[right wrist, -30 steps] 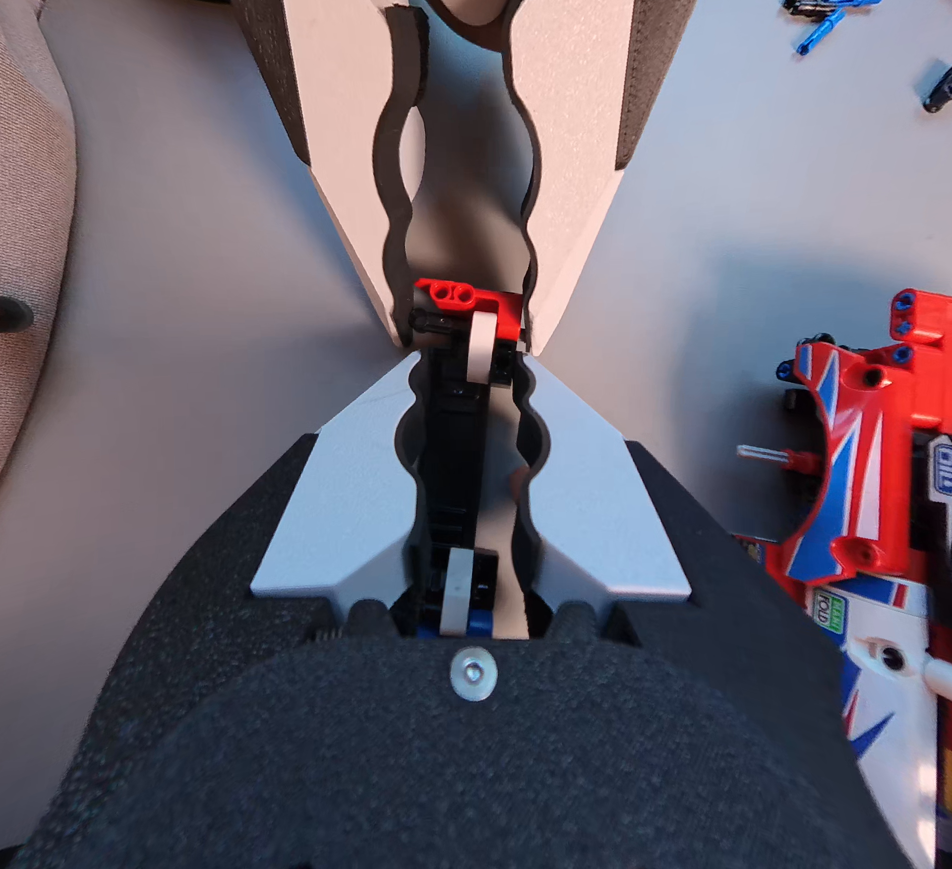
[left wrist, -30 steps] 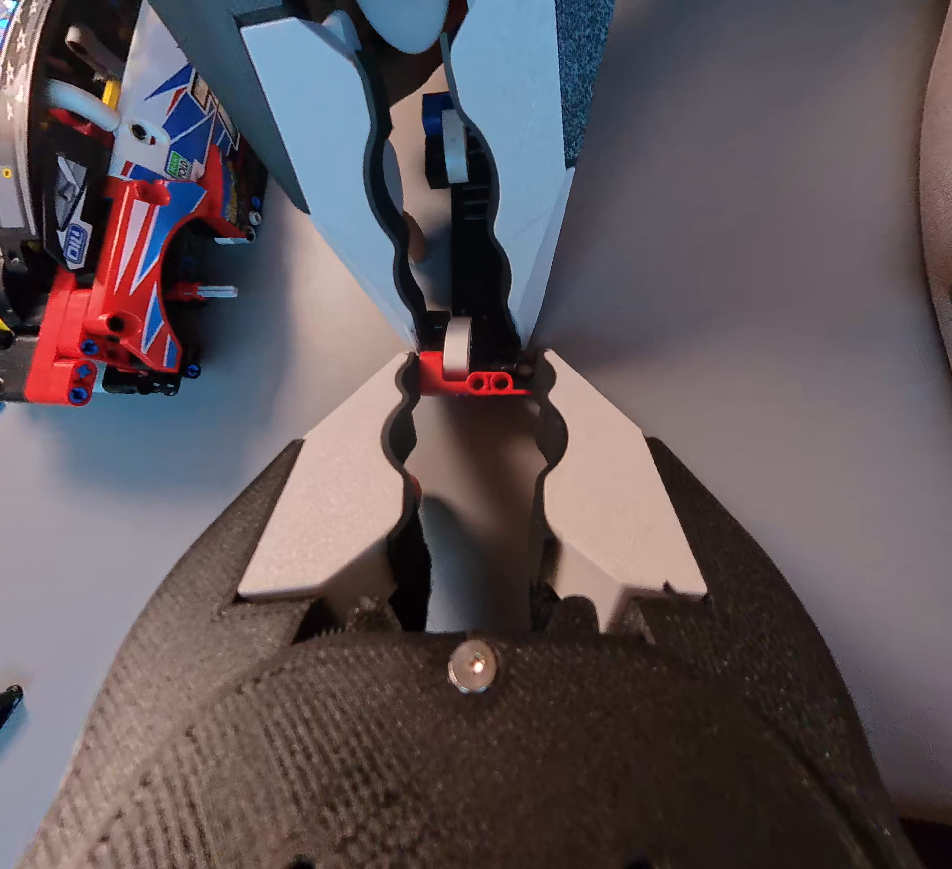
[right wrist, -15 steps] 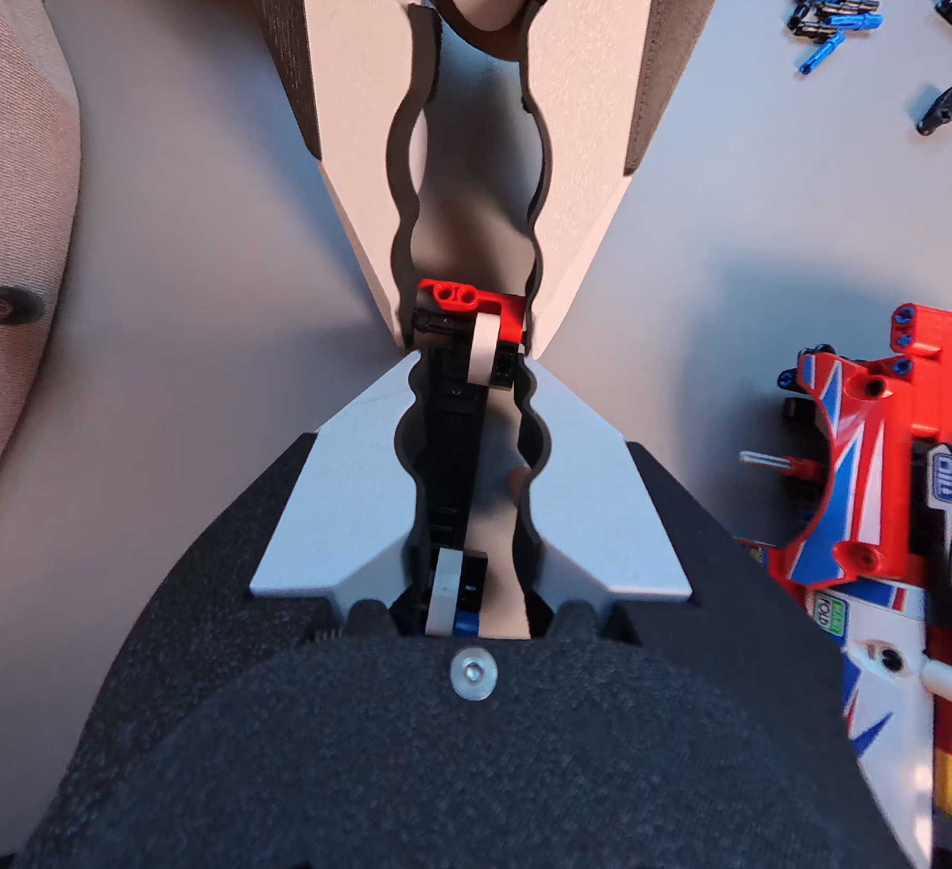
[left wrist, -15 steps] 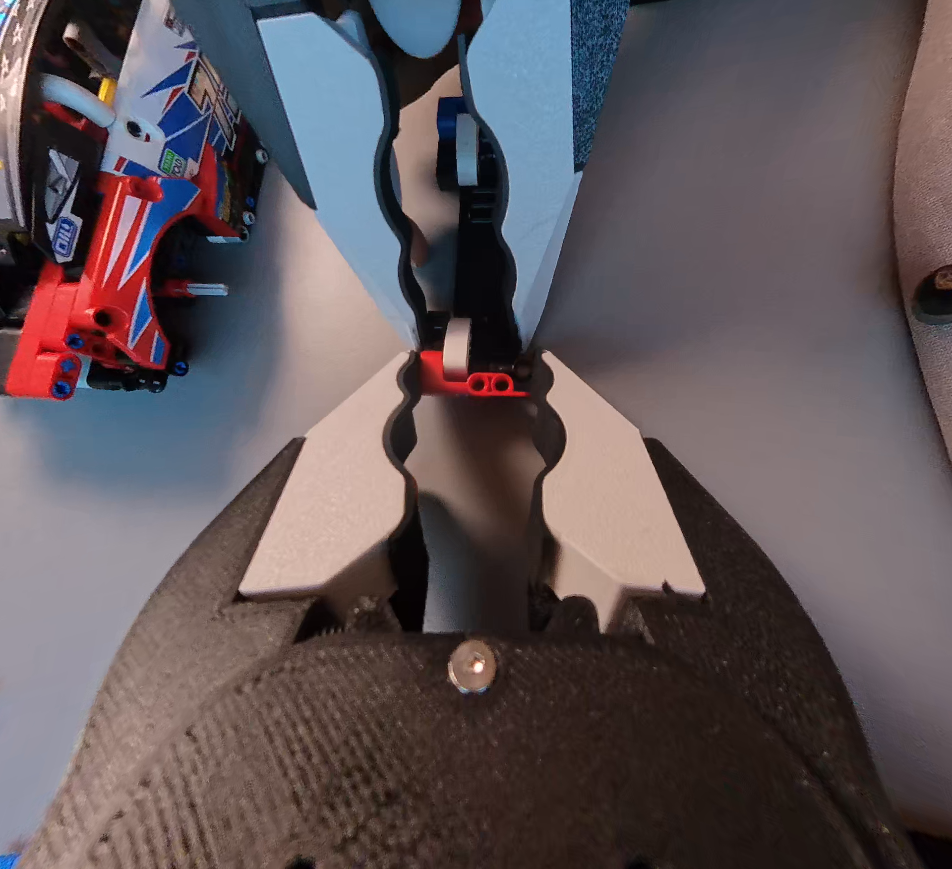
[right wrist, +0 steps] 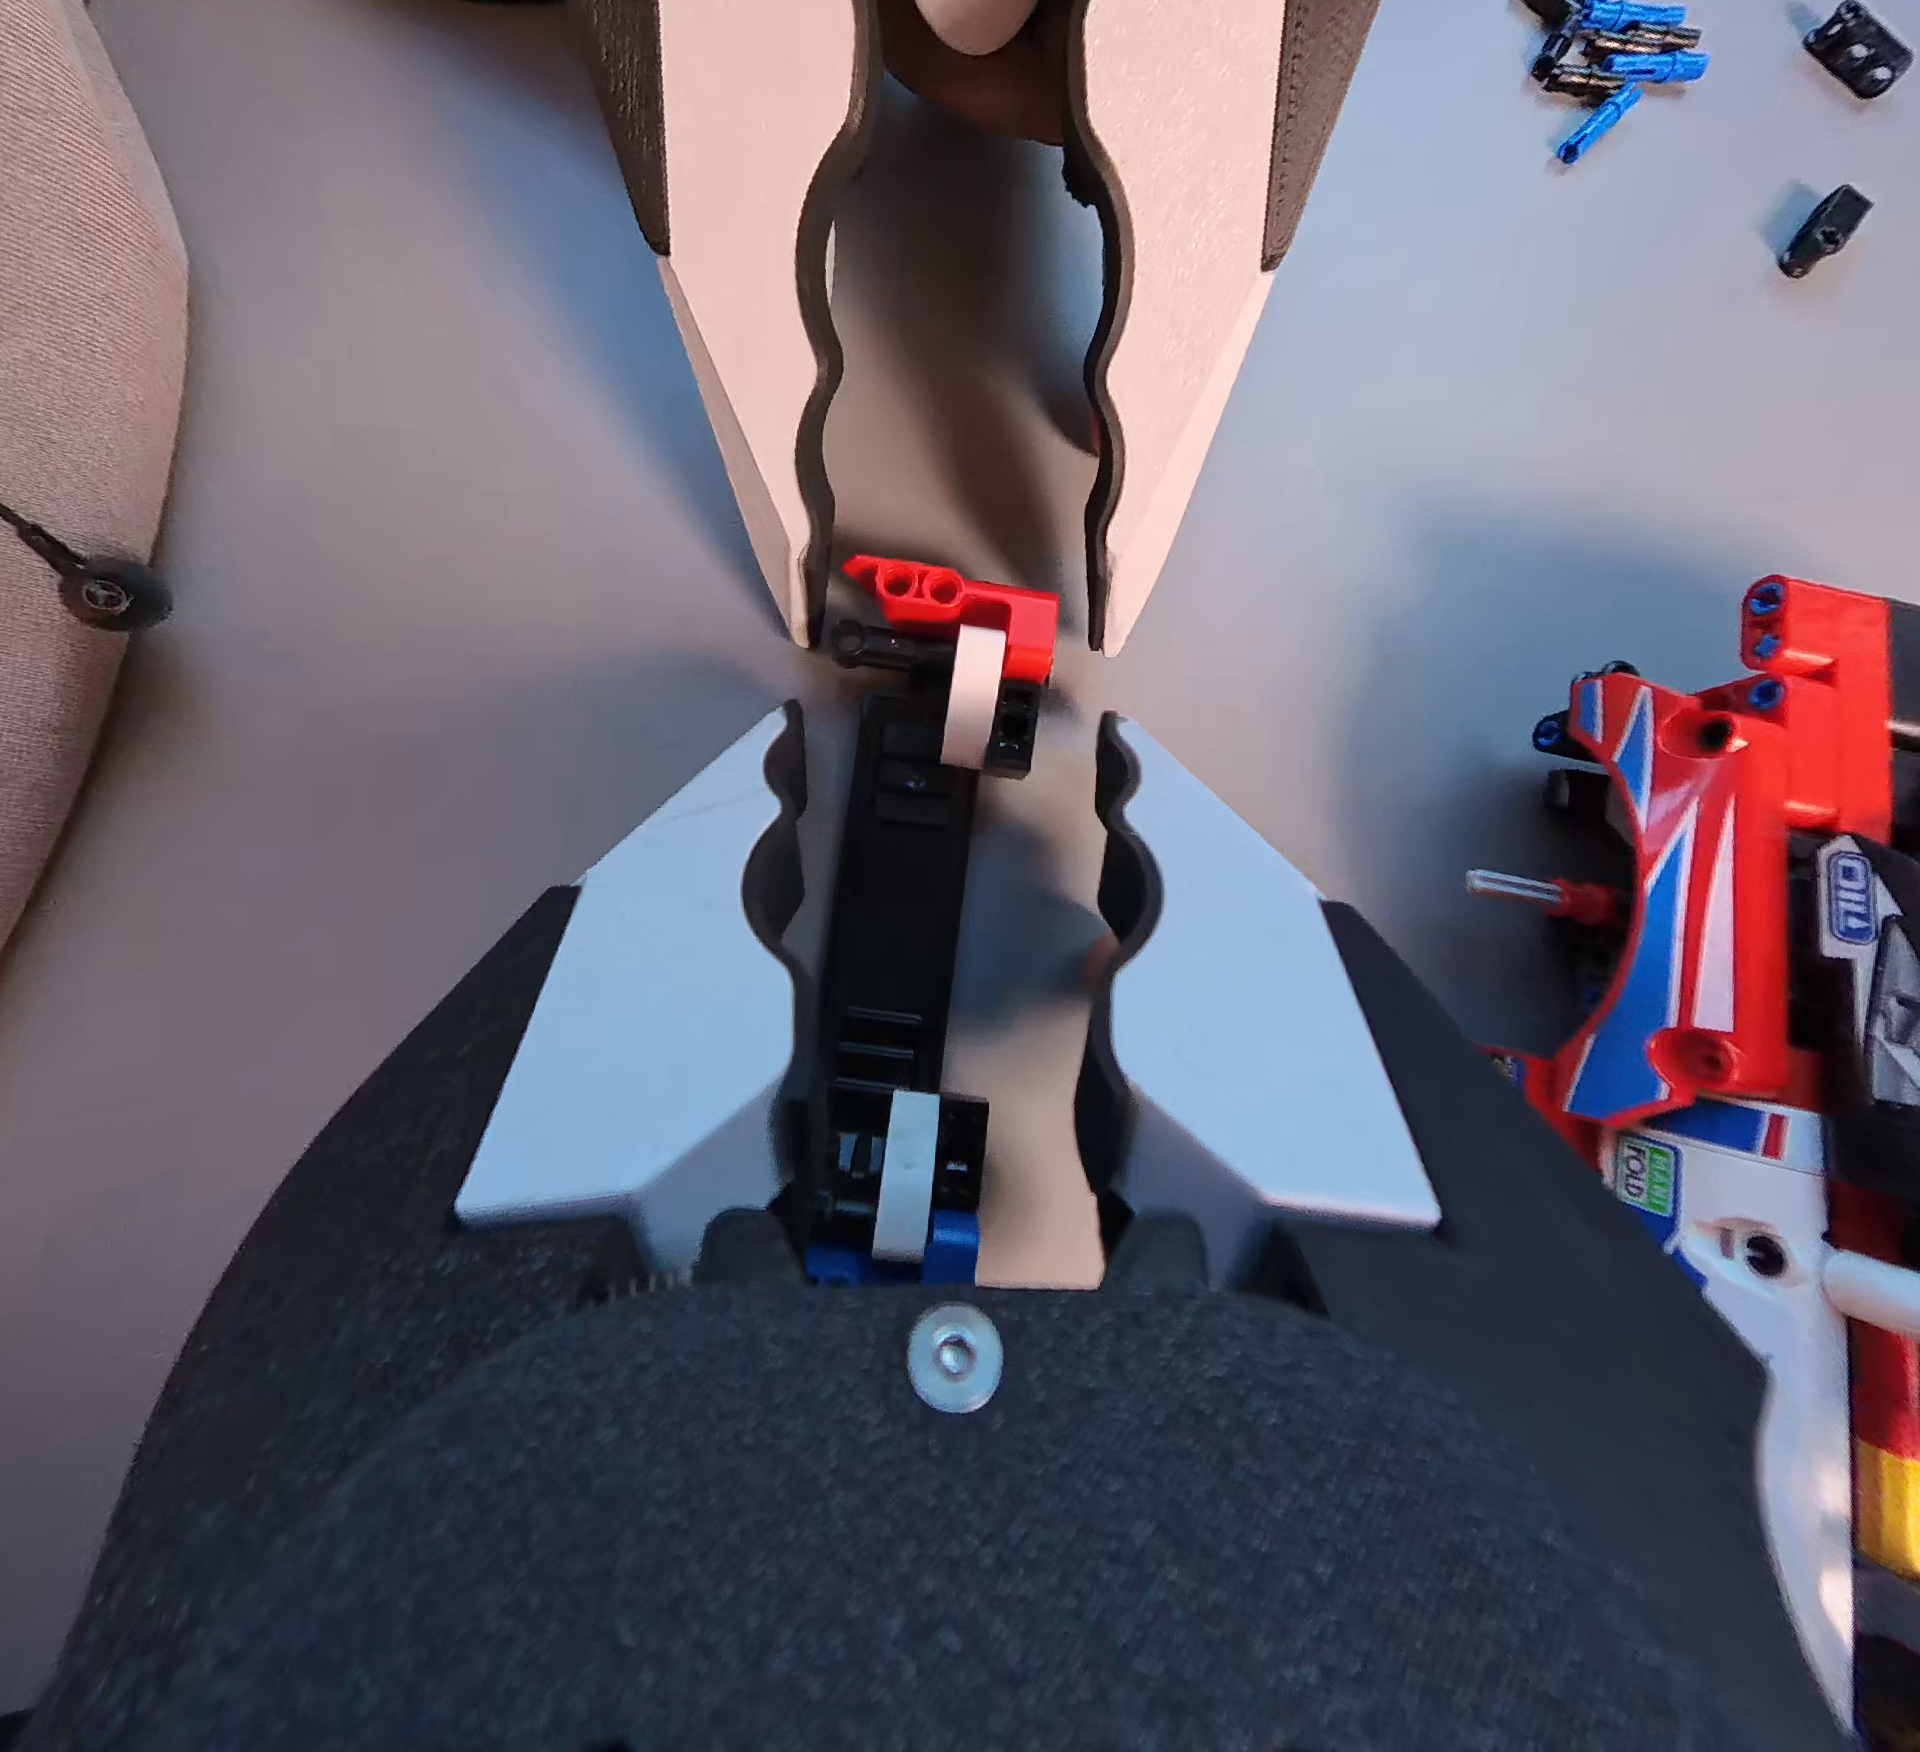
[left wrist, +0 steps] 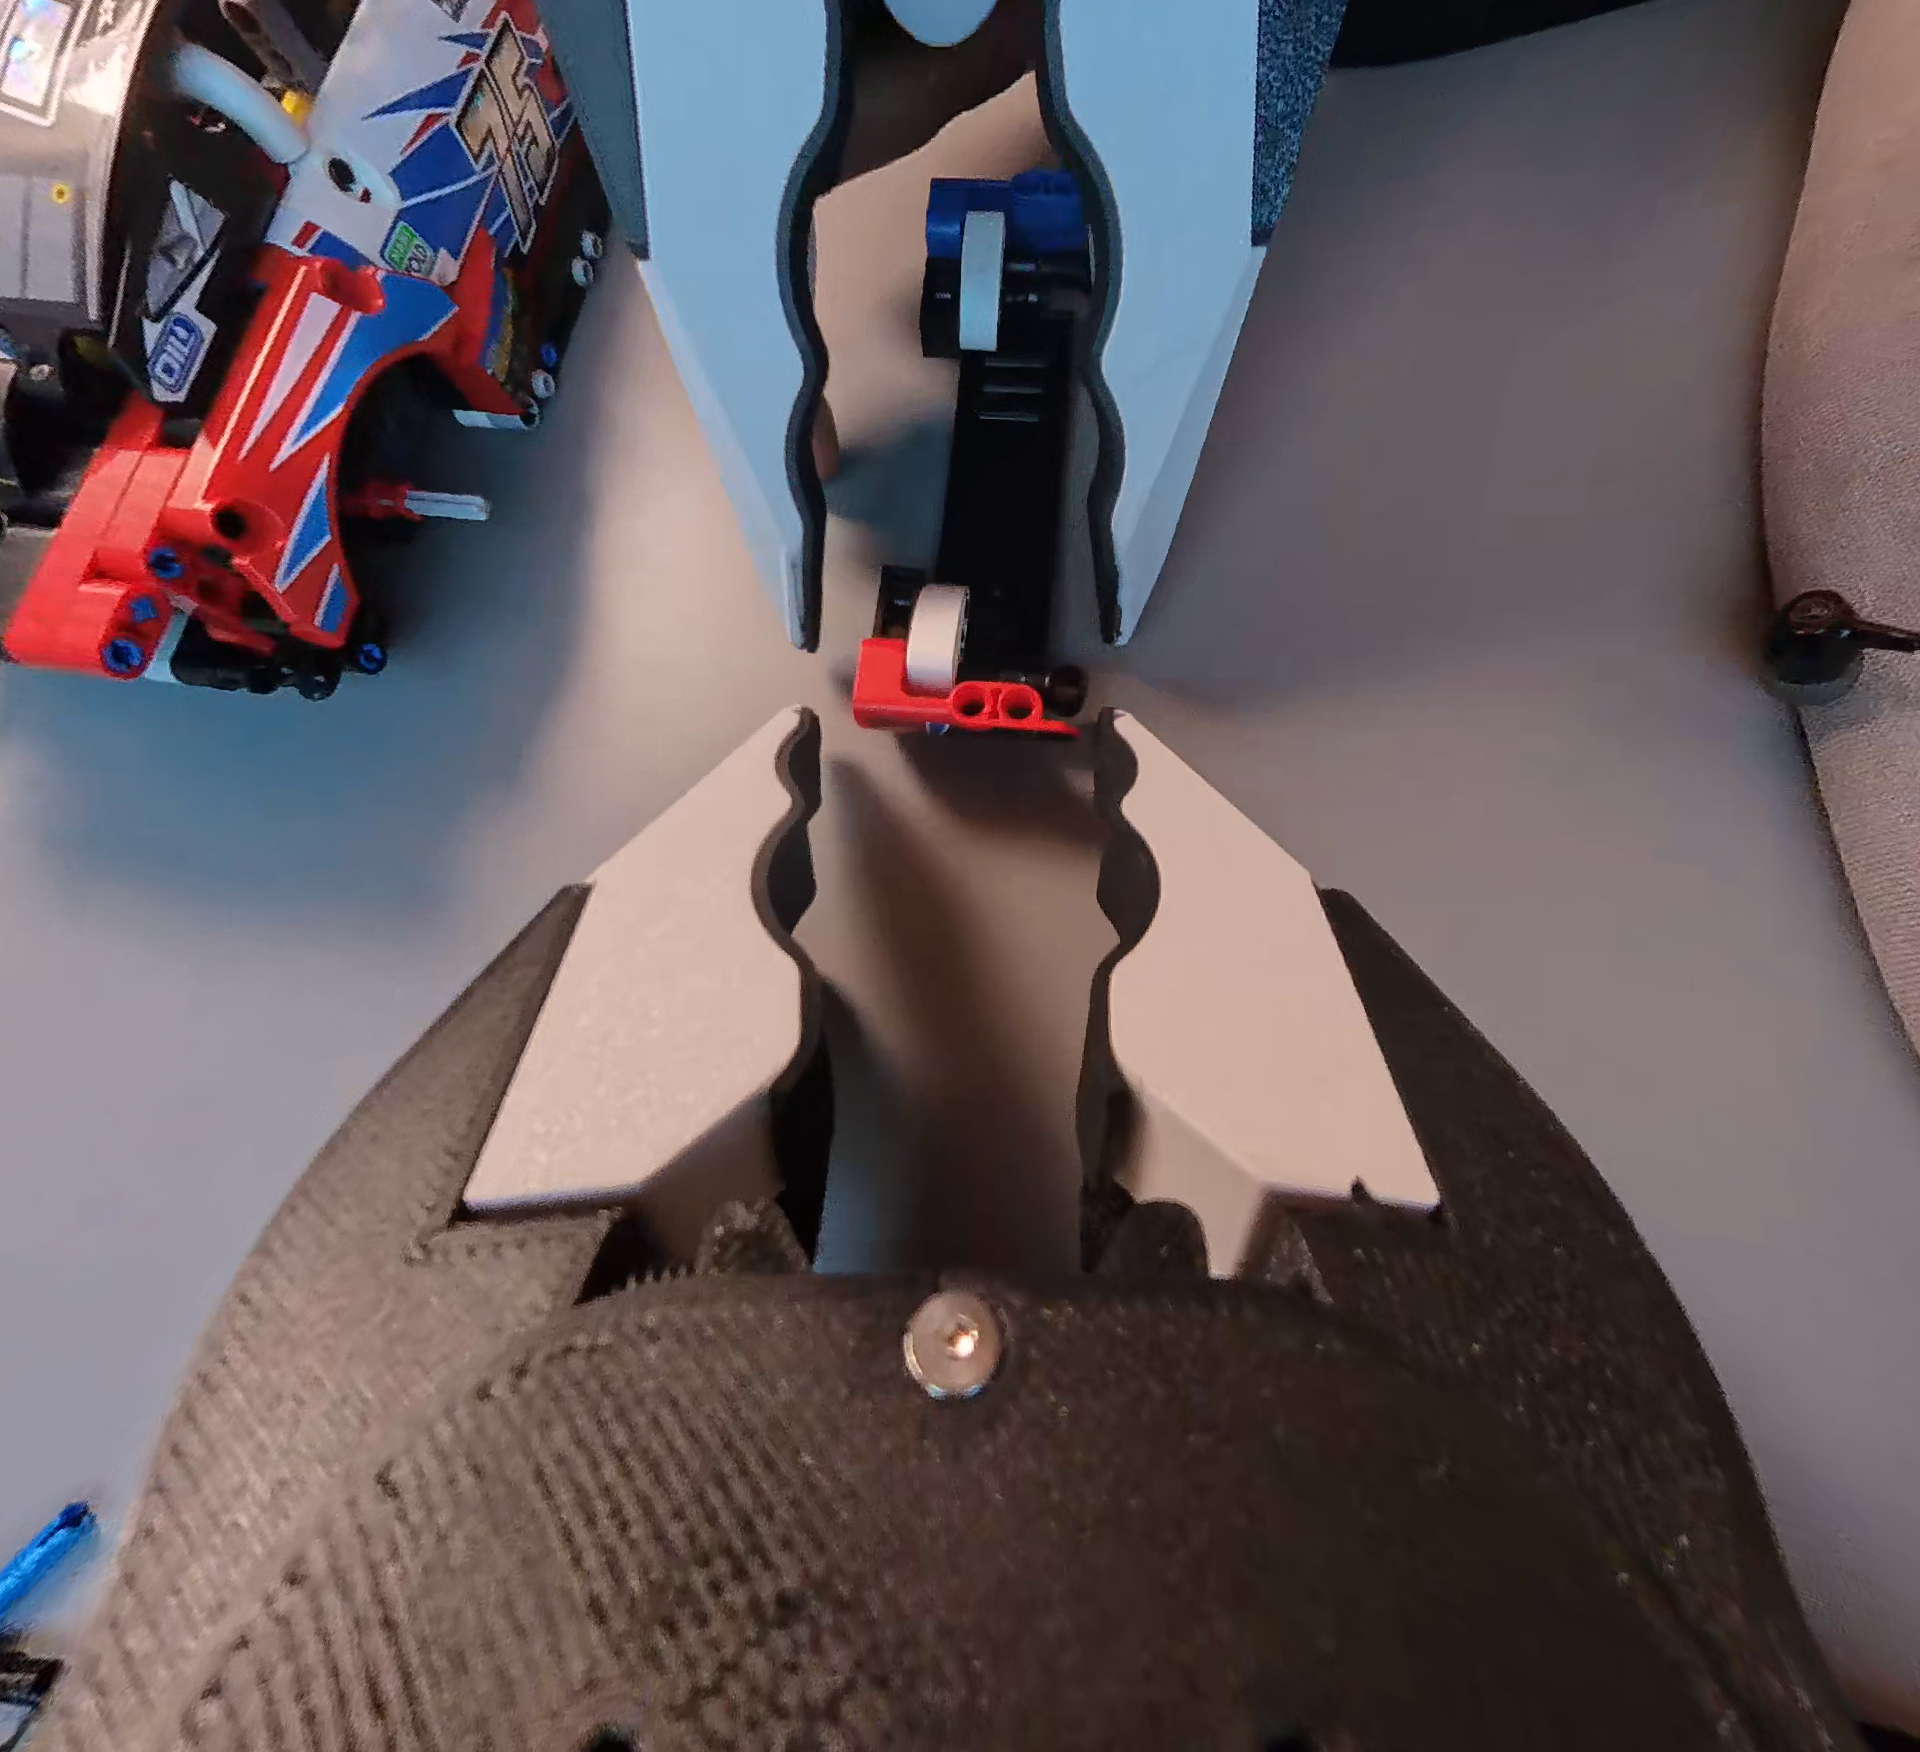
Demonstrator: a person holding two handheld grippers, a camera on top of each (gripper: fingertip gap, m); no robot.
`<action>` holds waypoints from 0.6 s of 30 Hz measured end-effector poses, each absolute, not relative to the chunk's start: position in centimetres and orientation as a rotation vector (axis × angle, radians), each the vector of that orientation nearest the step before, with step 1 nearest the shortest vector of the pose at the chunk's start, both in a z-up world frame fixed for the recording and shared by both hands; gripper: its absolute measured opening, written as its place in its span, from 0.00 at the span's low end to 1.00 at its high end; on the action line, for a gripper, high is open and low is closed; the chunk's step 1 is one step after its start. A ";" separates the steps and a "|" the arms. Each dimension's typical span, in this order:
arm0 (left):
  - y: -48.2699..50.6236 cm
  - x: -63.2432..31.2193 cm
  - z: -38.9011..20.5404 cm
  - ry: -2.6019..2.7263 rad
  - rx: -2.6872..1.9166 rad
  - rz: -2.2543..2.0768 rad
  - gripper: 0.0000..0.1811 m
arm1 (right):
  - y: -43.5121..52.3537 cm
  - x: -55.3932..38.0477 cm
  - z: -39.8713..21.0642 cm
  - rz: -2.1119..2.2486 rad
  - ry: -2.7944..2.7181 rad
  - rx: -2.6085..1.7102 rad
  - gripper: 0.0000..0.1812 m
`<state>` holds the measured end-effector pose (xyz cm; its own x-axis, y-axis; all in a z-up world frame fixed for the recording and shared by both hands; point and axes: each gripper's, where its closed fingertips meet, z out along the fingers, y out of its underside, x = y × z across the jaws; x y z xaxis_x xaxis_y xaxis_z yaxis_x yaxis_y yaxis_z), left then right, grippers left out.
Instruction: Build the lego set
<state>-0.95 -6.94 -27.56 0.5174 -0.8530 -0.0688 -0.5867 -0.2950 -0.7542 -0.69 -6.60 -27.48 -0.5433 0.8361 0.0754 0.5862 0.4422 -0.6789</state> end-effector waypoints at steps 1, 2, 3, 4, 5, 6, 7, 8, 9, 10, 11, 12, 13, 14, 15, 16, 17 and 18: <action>-7.0 -1.0 -27.6 1.172 -2.006 -0.449 0.28 | -6.7 -0.8 -27.5 0.851 -2.293 -1.207 0.31; -7.0 -1.0 -27.5 1.175 -2.002 -0.443 0.28 | -6.8 -0.9 -27.4 0.860 -2.290 -1.212 0.31; -7.0 -1.0 -27.5 1.177 -1.999 -0.438 0.27 | -7.1 -1.1 -27.4 0.867 -2.290 -1.212 0.32; -7.0 -1.0 -27.5 1.180 -1.995 -0.433 0.27 | -7.3 -1.3 -27.4 0.864 -2.294 -1.209 0.32; -7.0 -0.9 -27.5 1.184 -1.992 -0.429 0.26 | -7.4 -1.5 -27.5 0.855 -2.301 -1.204 0.31; -7.1 -1.0 -27.5 1.186 -1.992 -0.429 0.25 | -7.4 -1.6 -27.5 0.838 -2.307 -1.200 0.29; -7.1 -1.0 -27.5 1.182 -1.993 -0.432 0.24 | -7.3 -1.7 -27.6 0.823 -2.306 -1.198 0.24; -7.0 -1.1 -27.5 1.176 -1.992 -0.434 0.23 | -7.3 -1.8 -27.6 0.826 -2.303 -1.206 0.22; -7.0 -1.1 -27.5 1.172 -1.990 -0.438 0.23 | -7.3 -1.8 -27.6 0.837 -2.300 -1.221 0.22; -7.1 -1.2 -27.5 1.171 -1.991 -0.441 0.23 | -7.4 -1.8 -27.5 0.847 -2.300 -1.233 0.22; -7.1 -1.2 -27.5 1.171 -1.990 -0.441 0.23 | -7.6 -1.8 -27.5 0.858 -2.305 -1.233 0.22; -7.1 -1.2 -27.5 1.172 -1.992 -0.443 0.23 | -7.7 -1.8 -27.5 0.859 -2.306 -1.229 0.22; -7.2 -1.3 -27.5 1.170 -1.995 -0.445 0.23 | -7.7 -1.8 -27.5 0.855 -2.305 -1.223 0.22; -7.2 -1.3 -27.6 1.168 -1.997 -0.446 0.24 | -7.7 -1.8 -27.5 0.854 -2.306 -1.219 0.22; -7.2 -1.4 -27.6 1.167 -1.997 -0.448 0.24 | -7.7 -1.8 -27.5 0.855 -2.308 -1.217 0.22; -7.2 -1.4 -27.5 1.165 -1.996 -0.452 0.24 | -7.7 -1.9 -27.5 0.858 -2.309 -1.221 0.22; -7.3 -1.4 -27.5 1.164 -1.996 -0.458 0.24 | -7.7 -1.9 -27.5 0.864 -2.307 -1.228 0.22; -7.4 -1.3 -27.5 1.165 -1.996 -0.468 0.25 | -7.8 -1.9 -27.5 0.873 -2.309 -1.231 0.21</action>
